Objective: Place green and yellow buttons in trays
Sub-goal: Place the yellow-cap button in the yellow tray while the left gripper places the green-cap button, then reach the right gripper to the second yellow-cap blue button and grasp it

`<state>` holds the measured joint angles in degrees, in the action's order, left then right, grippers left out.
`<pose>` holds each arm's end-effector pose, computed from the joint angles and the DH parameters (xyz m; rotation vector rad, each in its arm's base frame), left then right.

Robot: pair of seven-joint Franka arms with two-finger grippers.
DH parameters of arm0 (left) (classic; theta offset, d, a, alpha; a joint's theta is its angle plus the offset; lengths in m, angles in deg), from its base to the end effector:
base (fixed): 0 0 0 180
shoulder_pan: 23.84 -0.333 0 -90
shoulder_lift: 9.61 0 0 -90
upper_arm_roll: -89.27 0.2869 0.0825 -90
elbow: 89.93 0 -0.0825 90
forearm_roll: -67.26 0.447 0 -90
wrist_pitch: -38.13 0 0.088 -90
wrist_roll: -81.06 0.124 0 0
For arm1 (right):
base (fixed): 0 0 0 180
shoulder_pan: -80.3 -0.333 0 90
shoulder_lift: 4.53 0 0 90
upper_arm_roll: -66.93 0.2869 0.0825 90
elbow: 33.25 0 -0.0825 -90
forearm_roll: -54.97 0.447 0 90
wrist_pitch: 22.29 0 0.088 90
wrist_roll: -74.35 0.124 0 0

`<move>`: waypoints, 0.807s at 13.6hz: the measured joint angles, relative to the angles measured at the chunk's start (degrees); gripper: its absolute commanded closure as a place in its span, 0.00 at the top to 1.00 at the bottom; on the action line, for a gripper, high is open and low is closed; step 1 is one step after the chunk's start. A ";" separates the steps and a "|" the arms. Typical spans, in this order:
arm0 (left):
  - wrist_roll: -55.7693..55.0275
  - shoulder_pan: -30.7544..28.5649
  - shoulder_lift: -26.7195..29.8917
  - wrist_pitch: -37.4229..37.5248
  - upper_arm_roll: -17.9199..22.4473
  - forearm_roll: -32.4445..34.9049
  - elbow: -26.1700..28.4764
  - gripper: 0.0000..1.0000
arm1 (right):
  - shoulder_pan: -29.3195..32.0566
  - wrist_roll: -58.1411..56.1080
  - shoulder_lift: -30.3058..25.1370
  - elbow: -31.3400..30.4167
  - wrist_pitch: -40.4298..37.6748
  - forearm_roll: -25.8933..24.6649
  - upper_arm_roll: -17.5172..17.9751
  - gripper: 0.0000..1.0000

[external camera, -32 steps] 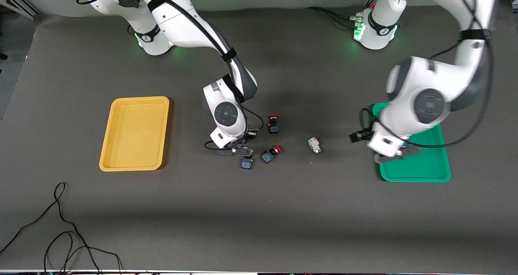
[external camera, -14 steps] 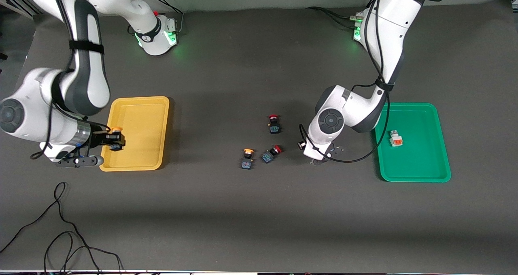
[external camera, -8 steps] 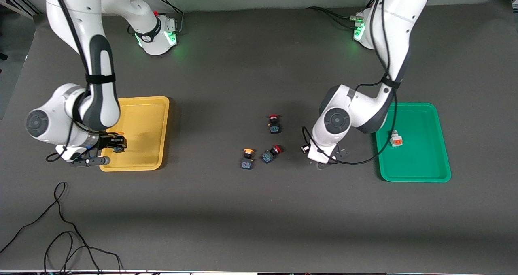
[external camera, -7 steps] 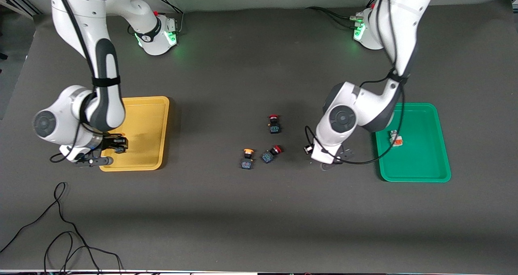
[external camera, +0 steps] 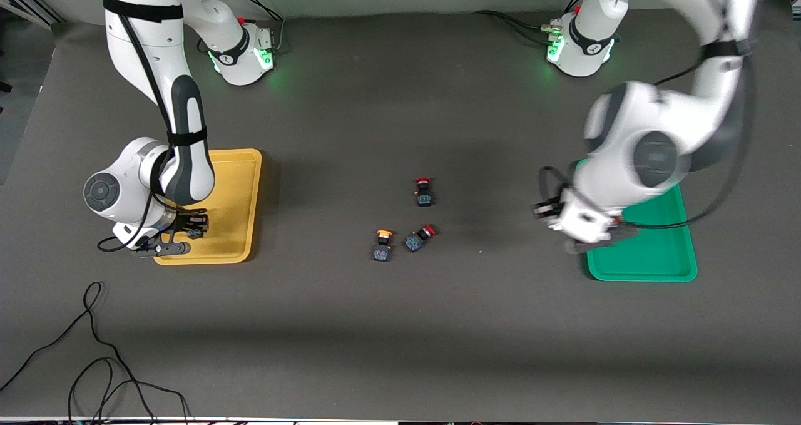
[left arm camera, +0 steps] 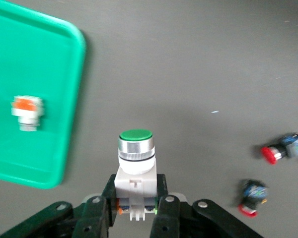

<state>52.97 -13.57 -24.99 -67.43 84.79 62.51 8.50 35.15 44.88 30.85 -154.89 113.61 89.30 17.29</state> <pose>0.6439 -0.1755 0.3484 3.0641 0.4039 -0.2627 0.5807 -0.0788 0.1157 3.0861 0.0699 -0.1241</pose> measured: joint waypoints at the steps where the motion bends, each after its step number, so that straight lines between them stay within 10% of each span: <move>1: 5.25 -3.82 0.90 2.32 0.18 -0.08 0.04 0.12 | 0.38 -0.95 0.26 -0.03 0.00 1.22 0.00 0.80; 3: 16.09 -11.30 1.22 4.12 0.52 0.59 0.39 0.12 | 0.91 -1.70 0.43 -0.04 0.01 1.92 0.00 1.00; 11: 34.50 -24.11 0.46 -7.25 0.47 6.44 9.88 0.12 | -0.15 -1.09 -3.50 4.28 -7.89 2.74 -0.90 1.00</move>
<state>87.47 -37.68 -24.53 -74.69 85.26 68.95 18.37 35.00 43.78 27.35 -150.61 105.72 92.04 16.40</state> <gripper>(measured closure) 0.670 0.000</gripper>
